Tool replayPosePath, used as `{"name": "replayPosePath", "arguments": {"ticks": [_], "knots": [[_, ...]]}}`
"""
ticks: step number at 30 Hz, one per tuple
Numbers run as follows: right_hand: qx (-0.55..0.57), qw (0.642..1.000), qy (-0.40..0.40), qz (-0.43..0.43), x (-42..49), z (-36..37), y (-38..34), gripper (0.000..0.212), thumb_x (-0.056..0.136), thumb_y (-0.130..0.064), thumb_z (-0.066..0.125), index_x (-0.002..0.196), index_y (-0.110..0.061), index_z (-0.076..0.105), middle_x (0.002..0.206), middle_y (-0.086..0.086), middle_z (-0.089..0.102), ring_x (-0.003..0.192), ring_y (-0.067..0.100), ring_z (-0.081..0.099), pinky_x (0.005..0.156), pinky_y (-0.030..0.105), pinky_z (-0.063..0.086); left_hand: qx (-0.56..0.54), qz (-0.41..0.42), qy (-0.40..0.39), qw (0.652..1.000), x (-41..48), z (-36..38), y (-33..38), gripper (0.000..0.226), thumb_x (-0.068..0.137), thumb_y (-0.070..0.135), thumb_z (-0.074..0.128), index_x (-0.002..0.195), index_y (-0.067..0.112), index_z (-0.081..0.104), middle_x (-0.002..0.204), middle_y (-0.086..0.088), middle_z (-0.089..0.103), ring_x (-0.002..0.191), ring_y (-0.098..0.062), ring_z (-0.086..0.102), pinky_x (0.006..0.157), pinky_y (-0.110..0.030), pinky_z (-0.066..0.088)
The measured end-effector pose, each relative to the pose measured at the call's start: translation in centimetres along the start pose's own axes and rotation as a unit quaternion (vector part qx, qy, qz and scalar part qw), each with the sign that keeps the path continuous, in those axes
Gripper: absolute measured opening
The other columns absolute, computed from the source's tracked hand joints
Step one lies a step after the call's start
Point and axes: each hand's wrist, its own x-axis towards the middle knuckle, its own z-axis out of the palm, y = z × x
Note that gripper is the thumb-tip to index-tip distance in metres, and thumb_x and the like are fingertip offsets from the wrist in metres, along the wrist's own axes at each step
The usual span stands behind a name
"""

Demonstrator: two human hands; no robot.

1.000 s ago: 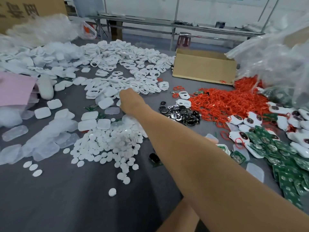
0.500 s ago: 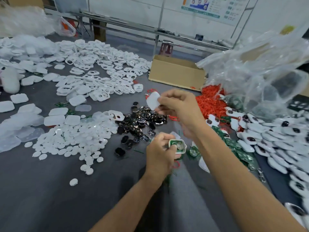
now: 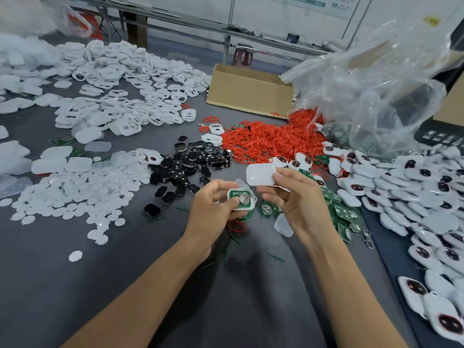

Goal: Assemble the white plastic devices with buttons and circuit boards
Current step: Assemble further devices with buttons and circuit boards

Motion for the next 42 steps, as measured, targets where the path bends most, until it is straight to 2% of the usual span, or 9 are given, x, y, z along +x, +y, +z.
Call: {"name": "replayPosePath", "arguments": {"ticks": [5, 11, 17, 22, 25, 28, 33, 36, 42], "knots": [[-0.031, 0.999, 0.011, -0.004, -0.3, 0.5, 1.1, 0.011, 0.085, 0.004, 0.057, 0.083, -0.001, 0.067, 0.062, 0.009, 0.068, 0.052, 0.011, 0.063, 0.047, 0.016, 0.048, -0.028, -0.014, -0.009, 0.999, 0.2, 0.1, 0.0, 0.02, 0.087, -0.01, 0.06, 0.1, 0.005, 0.062, 0.096, -0.012, 0.071, 0.075, -0.014, 0.071, 0.066, -0.023, 0.058], [-0.049, 0.999, 0.003, 0.006, -0.6, 1.4, 2.0, 0.011, 0.087, 0.005, 0.056, 0.084, 0.001, 0.066, 0.061, 0.011, 0.068, 0.05, 0.012, 0.063, 0.051, 0.017, 0.051, -0.032, -0.017, -0.019, 0.999, 0.1, -0.2, 0.0, 0.035, 0.08, -0.014, 0.065, 0.108, 0.006, 0.06, 0.102, -0.007, 0.07, 0.085, -0.016, 0.07, 0.076, -0.028, 0.059], [-0.115, 0.993, 0.038, -0.017, -0.8, 1.8, 2.4, 0.009, 0.087, 0.004, 0.06, 0.084, 0.0, 0.067, 0.058, 0.008, 0.068, 0.05, 0.013, 0.064, 0.051, 0.017, 0.051, 0.0, -0.007, -0.018, 1.0, -0.1, -0.1, 0.1, 0.04, 0.078, -0.017, 0.064, 0.104, 0.012, 0.061, 0.106, -0.01, 0.068, 0.089, -0.021, 0.066, 0.086, -0.038, 0.055], [-0.268, 0.955, 0.096, -0.087, -0.8, 1.4, 3.0, 0.013, 0.082, -0.008, 0.069, 0.071, -0.014, 0.072, 0.051, 0.0, 0.062, 0.047, 0.012, 0.055, 0.05, 0.024, 0.046, -0.065, -0.029, -0.018, 0.997, 0.1, 0.0, 0.3, 0.029, 0.085, -0.015, 0.056, 0.109, 0.003, 0.059, 0.103, -0.015, 0.069, 0.081, -0.016, 0.069, 0.077, -0.028, 0.059], [-0.322, 0.935, 0.107, -0.101, -0.7, 1.4, 3.2, 0.012, 0.079, -0.013, 0.071, 0.069, -0.017, 0.073, 0.051, -0.003, 0.063, 0.048, 0.009, 0.056, 0.056, 0.029, 0.047, -0.086, -0.044, -0.006, 0.995, 0.4, 0.1, 0.3, 0.014, 0.093, -0.003, 0.053, 0.102, 0.005, 0.061, 0.096, -0.011, 0.07, 0.077, -0.014, 0.069, 0.076, -0.028, 0.06], [-0.332, 0.932, 0.109, -0.092, -0.6, 1.2, 3.2, 0.011, 0.078, -0.013, 0.071, 0.068, -0.016, 0.072, 0.05, -0.003, 0.062, 0.048, 0.009, 0.054, 0.057, 0.032, 0.047, -0.101, -0.051, -0.002, 0.994, 0.4, 0.0, 0.3, 0.018, 0.1, 0.01, 0.045, 0.094, 0.009, 0.063, 0.089, -0.005, 0.073, 0.077, -0.013, 0.07, 0.076, -0.03, 0.06], [-0.323, 0.938, 0.095, -0.079, -0.6, 1.3, 3.0, 0.01, 0.078, -0.005, 0.069, 0.069, -0.009, 0.071, 0.047, -0.001, 0.059, 0.045, 0.011, 0.05, 0.05, 0.025, 0.044, -0.087, -0.04, 0.009, 0.995, 0.3, 0.0, 0.4, 0.024, 0.101, 0.012, 0.044, 0.091, 0.009, 0.065, 0.083, -0.001, 0.074, 0.073, -0.011, 0.07, 0.069, -0.027, 0.06], [-0.33, 0.938, 0.081, -0.069, -0.6, 1.3, 2.7, 0.011, 0.081, -0.004, 0.068, 0.071, -0.007, 0.07, 0.045, -0.002, 0.058, 0.042, 0.008, 0.049, 0.046, 0.019, 0.044, -0.076, -0.041, 0.007, 0.996, 0.2, 0.0, 0.5, 0.025, 0.102, 0.013, 0.044, 0.091, 0.008, 0.066, 0.087, -0.004, 0.073, 0.075, -0.011, 0.07, 0.067, -0.025, 0.06], [-0.359, 0.927, 0.081, -0.076, -0.6, 1.2, 2.6, 0.01, 0.08, -0.007, 0.07, 0.07, -0.005, 0.071, 0.052, 0.004, 0.06, 0.048, 0.014, 0.051, 0.056, 0.032, 0.047, -0.062, -0.04, 0.002, 0.997, 0.2, 0.1, 0.3, 0.026, 0.099, 0.018, 0.05, 0.089, 0.005, 0.07, 0.106, -0.013, 0.071, 0.081, -0.014, 0.068, 0.072, -0.027, 0.06]]}}
